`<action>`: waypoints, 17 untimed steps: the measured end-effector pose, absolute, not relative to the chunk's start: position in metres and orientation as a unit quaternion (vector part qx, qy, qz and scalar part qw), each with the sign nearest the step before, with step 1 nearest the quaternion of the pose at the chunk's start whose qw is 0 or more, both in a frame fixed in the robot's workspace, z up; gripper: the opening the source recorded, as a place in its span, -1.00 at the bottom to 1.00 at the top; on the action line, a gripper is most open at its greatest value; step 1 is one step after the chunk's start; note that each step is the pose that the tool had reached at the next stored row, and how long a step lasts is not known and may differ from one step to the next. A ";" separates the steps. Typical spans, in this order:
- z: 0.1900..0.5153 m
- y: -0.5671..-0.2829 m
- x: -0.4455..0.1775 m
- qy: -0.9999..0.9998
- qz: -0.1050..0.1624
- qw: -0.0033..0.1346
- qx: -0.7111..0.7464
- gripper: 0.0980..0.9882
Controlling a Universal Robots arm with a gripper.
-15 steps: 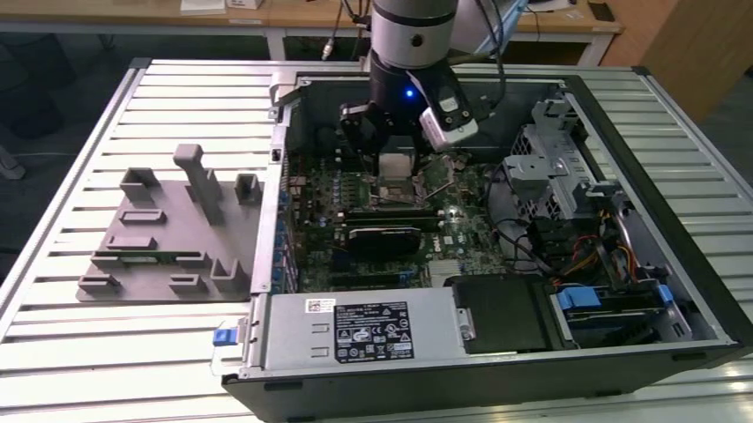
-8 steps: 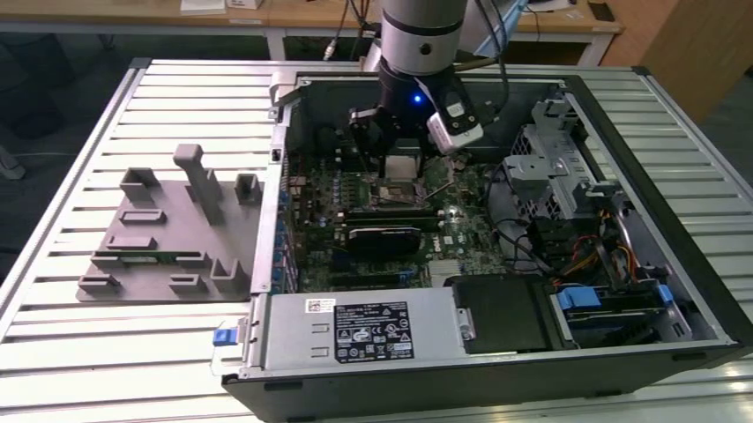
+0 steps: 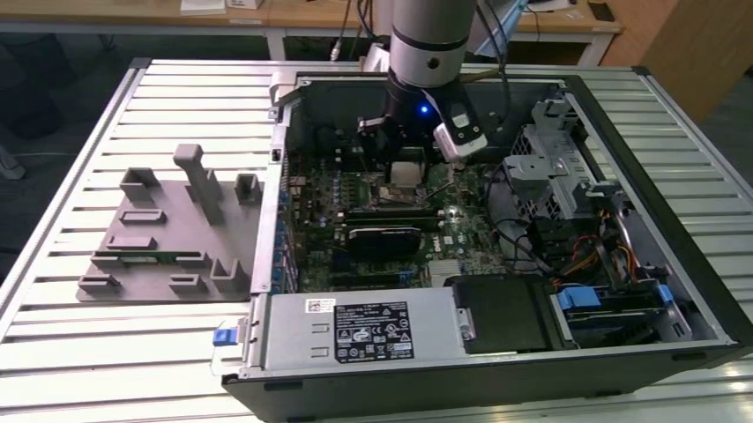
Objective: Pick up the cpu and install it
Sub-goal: 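Pick up the cpu and move it towards the insertion slot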
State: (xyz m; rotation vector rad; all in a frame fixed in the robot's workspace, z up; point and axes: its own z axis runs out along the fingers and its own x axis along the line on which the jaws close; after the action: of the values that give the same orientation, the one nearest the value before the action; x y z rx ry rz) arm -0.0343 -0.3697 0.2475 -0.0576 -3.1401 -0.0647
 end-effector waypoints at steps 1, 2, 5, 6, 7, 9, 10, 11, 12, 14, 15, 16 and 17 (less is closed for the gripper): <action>0.250 -0.370 -0.034 -1.000 -0.020 0.000 -0.018 0.00; 0.253 -0.370 -0.034 -1.000 -0.021 0.000 -0.018 0.00; 0.254 -0.370 -0.035 -1.000 -0.021 -0.001 -0.018 0.00; 0.254 -0.370 -0.035 -1.000 -0.021 -0.002 -0.018 0.00; 0.253 -0.369 -0.036 -1.000 -0.021 -0.003 -0.018 0.00; 0.252 -0.367 -0.036 -1.000 -0.020 -0.003 -0.018 0.00; 0.251 -0.366 -0.036 -1.000 -0.020 -0.003 -0.018 0.00; 0.251 -0.364 -0.037 -1.000 -0.020 -0.003 -0.018 0.00; 0.250 -0.363 -0.037 -1.000 -0.020 -0.003 -0.018 0.00; 0.249 -0.359 -0.037 -1.000 -0.020 -0.003 -0.018 0.00; 0.248 -0.358 -0.037 -1.000 -0.020 -0.003 -0.018 0.00; 0.248 -0.358 -0.037 -1.000 -0.020 -0.003 -0.018 0.00; 0.248 -0.358 -0.037 -1.000 -0.020 -0.003 -0.018 0.00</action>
State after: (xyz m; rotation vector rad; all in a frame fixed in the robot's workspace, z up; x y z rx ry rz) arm -0.0370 -0.3576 0.2484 -0.0575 -3.1473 -0.0615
